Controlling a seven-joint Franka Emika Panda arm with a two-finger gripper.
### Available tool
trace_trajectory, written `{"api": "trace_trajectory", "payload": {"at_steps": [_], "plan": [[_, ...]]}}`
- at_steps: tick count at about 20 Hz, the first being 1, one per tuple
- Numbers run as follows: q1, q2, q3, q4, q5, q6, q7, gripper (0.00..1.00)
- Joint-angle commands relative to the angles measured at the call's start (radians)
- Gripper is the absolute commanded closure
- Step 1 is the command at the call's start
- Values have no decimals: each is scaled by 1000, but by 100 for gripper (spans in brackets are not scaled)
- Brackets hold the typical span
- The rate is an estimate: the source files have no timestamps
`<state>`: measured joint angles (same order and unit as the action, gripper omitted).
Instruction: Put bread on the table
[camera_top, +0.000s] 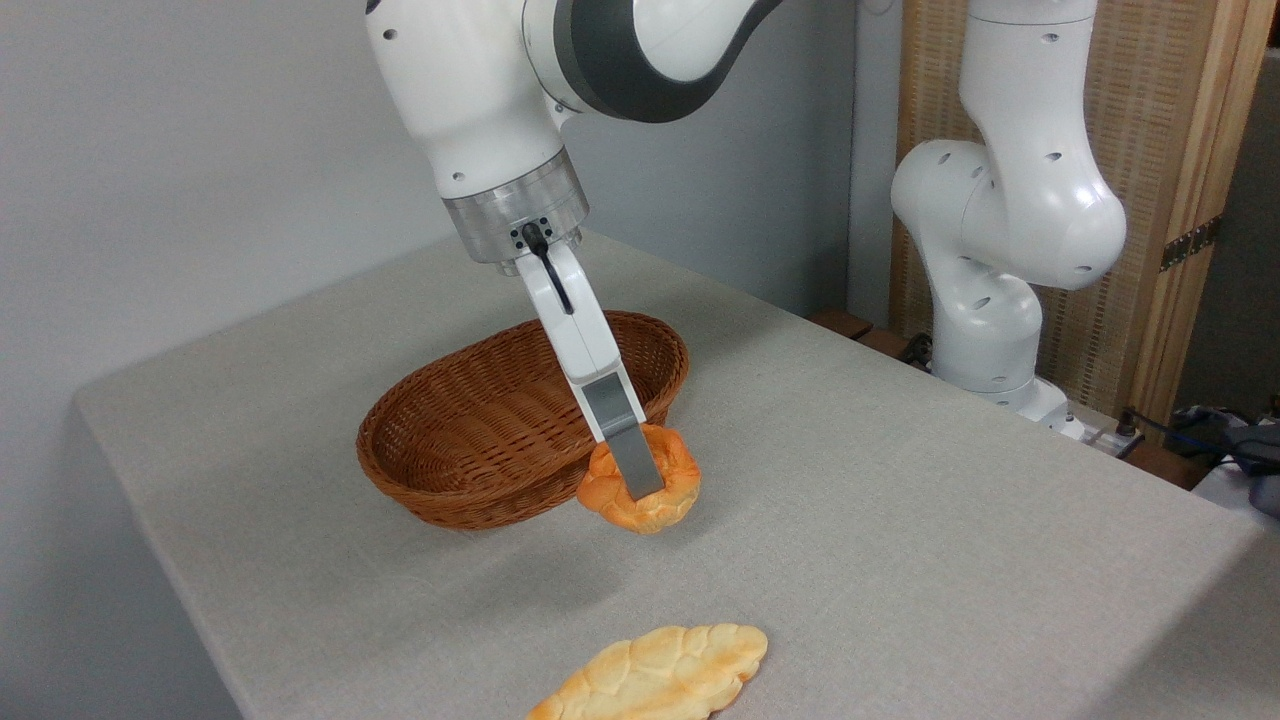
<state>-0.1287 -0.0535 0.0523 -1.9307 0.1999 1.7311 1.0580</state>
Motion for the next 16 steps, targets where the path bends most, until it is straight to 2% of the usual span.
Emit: {"api": "trace_trajectory", "payload": {"at_steps": [1,13,15,16], "plan": [[-8,-8,11,-8,16,19,17,0],[-8,-9,11,-4,9,30,7,0],[-6,-14,11,24,1,28,-27,0],[-6,-14,11,59,-26,25,-77,0]]}}
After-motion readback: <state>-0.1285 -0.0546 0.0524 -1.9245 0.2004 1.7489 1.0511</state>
